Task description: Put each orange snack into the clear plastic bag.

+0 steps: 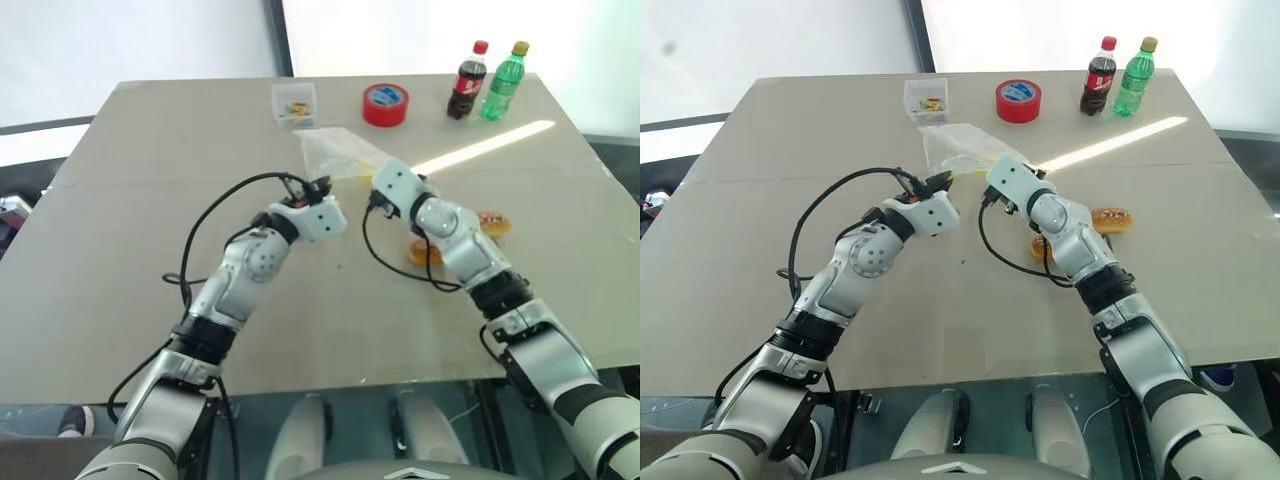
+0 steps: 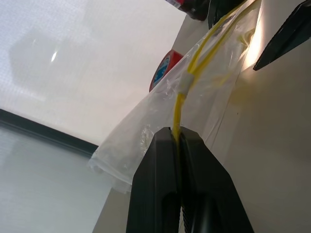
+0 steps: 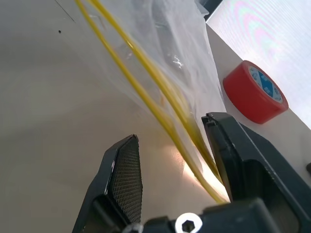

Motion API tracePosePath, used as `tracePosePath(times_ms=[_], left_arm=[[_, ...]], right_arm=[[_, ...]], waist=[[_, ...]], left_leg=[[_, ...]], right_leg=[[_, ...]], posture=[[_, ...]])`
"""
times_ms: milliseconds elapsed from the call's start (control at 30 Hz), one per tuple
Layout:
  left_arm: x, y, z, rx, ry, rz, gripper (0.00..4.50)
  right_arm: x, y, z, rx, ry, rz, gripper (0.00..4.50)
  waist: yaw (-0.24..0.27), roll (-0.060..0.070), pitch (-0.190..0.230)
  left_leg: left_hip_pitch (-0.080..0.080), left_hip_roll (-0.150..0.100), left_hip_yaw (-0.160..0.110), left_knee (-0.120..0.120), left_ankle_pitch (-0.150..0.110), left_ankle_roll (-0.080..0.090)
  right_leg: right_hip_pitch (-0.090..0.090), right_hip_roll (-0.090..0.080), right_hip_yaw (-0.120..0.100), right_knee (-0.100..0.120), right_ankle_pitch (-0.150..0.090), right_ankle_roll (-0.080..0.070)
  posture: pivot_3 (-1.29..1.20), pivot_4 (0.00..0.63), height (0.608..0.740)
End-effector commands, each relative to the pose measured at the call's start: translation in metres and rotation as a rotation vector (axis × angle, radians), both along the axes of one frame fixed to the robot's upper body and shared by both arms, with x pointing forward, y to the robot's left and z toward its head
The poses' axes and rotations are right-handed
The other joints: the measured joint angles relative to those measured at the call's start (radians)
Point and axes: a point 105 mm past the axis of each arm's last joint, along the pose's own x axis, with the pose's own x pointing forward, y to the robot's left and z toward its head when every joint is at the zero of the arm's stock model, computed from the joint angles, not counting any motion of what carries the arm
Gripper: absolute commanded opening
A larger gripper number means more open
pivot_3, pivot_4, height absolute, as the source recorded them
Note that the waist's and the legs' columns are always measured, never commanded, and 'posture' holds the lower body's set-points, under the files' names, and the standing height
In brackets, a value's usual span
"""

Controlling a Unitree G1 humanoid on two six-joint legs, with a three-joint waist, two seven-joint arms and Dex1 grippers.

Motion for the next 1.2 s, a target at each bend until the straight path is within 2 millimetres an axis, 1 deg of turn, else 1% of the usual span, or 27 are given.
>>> tracePosePath(times_ms=[33, 133, 167, 233, 267, 333, 467, 567, 700, 933, 1067, 1200], left_arm=[[-0.003, 0.002, 0.009, -0.03, -0.027, -0.008, 0.0], [-0.003, 0.002, 0.008, -0.038, -0.02, -0.008, 0.0], [-0.003, 0.002, 0.007, -0.042, -0.017, -0.007, 0.0], [-0.003, 0.002, 0.007, -0.056, -0.012, -0.006, 0.0], [-0.003, 0.002, 0.007, -0.059, -0.012, -0.006, 0.0], [-0.003, 0.001, 0.008, -0.06, -0.016, -0.005, 0.0], [-0.003, -0.001, 0.009, -0.065, -0.021, -0.008, 0.0], [-0.004, -0.003, 0.012, -0.086, -0.02, -0.014, 0.0], [-0.006, -0.003, 0.011, -0.094, -0.017, -0.013, 0.0], [-0.006, -0.003, 0.008, -0.122, 0.002, 0.016, 0.0], [-0.014, -0.014, 0.008, -0.125, 0.003, -0.047, 0.0], [-0.018, -0.019, 0.007, -0.119, 0.013, -0.084, 0.0]], right_arm=[[-0.011, -0.004, 0.023, 0.046, -0.043, 0.022, 2.18], [-0.019, -0.009, 0.033, 0.128, -0.027, 0.022, 2.18], [-0.021, -0.01, 0.036, 0.154, -0.025, 0.017, 1.95], [-0.023, -0.013, 0.041, 0.214, -0.001, 0.003, 1.33], [-0.023, -0.014, 0.041, 0.242, 0.012, -0.007, 0.8], [-0.022, -0.015, 0.042, 0.271, 0.032, -0.022, 0.03], [-0.019, -0.011, 0.043, 0.284, 0.04, -0.028, 0.03], [-0.018, -0.008, 0.04, 0.299, 0.061, -0.029, 0.03], [-0.016, -0.012, 0.035, 0.302, 0.073, -0.058, 0.03], [-0.014, -0.016, 0.031, 0.378, 0.117, -0.1, 0.03], [-0.013, -0.013, 0.031, 0.371, 0.114, -0.088, 0.03], [-0.011, -0.007, 0.024, 0.366, 0.137, -0.076, 0.03]], waist=[[0.0, 0.0, 0.0], [0.0, 0.0, 0.0], [0.0, 0.0, 0.0], [0.0, 0.0, 0.0], [0.0, 0.0, 0.0], [0.0, 0.0, 0.0], [0.001, 0.0, 0.0], [0.0, 0.0, 0.0], [0.001, 0.0, 0.0], [0.0, 0.0, 0.0], [0.001, 0.0, 0.0], [0.0, 0.0, 0.0]], left_leg=[[0.0, 0.0, 0.0, 0.0, 0.0, 0.0], [0.0, 0.0, 0.0, 0.0, 0.0, 0.0], [0.0, 0.0, 0.0, 0.0, 0.0, 0.0], [0.0, 0.0, 0.0, 0.0, 0.0, 0.0], [0.0, 0.0, 0.0, 0.001, 0.0, 0.0], [0.0, 0.0, -0.001, 0.001, 0.0, 0.0], [0.0, 0.0, -0.001, 0.001, 0.0, 0.0], [0.0, 0.0, -0.001, 0.001, 0.0, 0.0], [0.0, 0.0, -0.001, 0.001, 0.0, 0.0], [0.0, 0.0, -0.001, 0.001, 0.0, 0.0], [0.0, 0.0, -0.001, 0.001, 0.0, 0.0], [0.0, 0.0, -0.001, 0.001, 0.0, 0.0]], right_leg=[[0.0, 0.0, 0.0, 0.0, 0.0, 0.0], [0.0, 0.0, 0.0, 0.0, 0.0, 0.0], [0.0, 0.0, 0.0, 0.0, 0.0, 0.0], [0.0, 0.0, 0.0, 0.001, 0.0, 0.0], [0.0, 0.0, 0.0, 0.001, 0.0, 0.0], [0.001, 0.0, -0.001, 0.001, 0.0, 0.0], [0.002, 0.0, -0.001, 0.001, 0.0, 0.0], [0.002, 0.0, -0.001, 0.0, 0.0, 0.0], [0.002, 0.0, -0.001, 0.0, 0.0, 0.0], [0.002, 0.0, -0.002, 0.0, 0.0, 0.0], [0.002, 0.0, -0.002, 0.0, 0.0, 0.0], [0.002, 0.0, -0.002, 0.0, 0.0, 0.0]], posture=[[0.0, 0.15, 0.74], [0.0, 0.15, 0.74], [0.0, 0.15, 0.74], [0.0, 0.15, 0.74], [0.0, 0.15, 0.74], [0.0, 0.15, 0.74], [0.0, 0.15, 0.74], [0.0, 0.15, 0.74], [0.0, 0.15, 0.74], [0.0, 0.15, 0.74], [0.0, 0.15, 0.74], [0.0, 0.15, 0.74]])
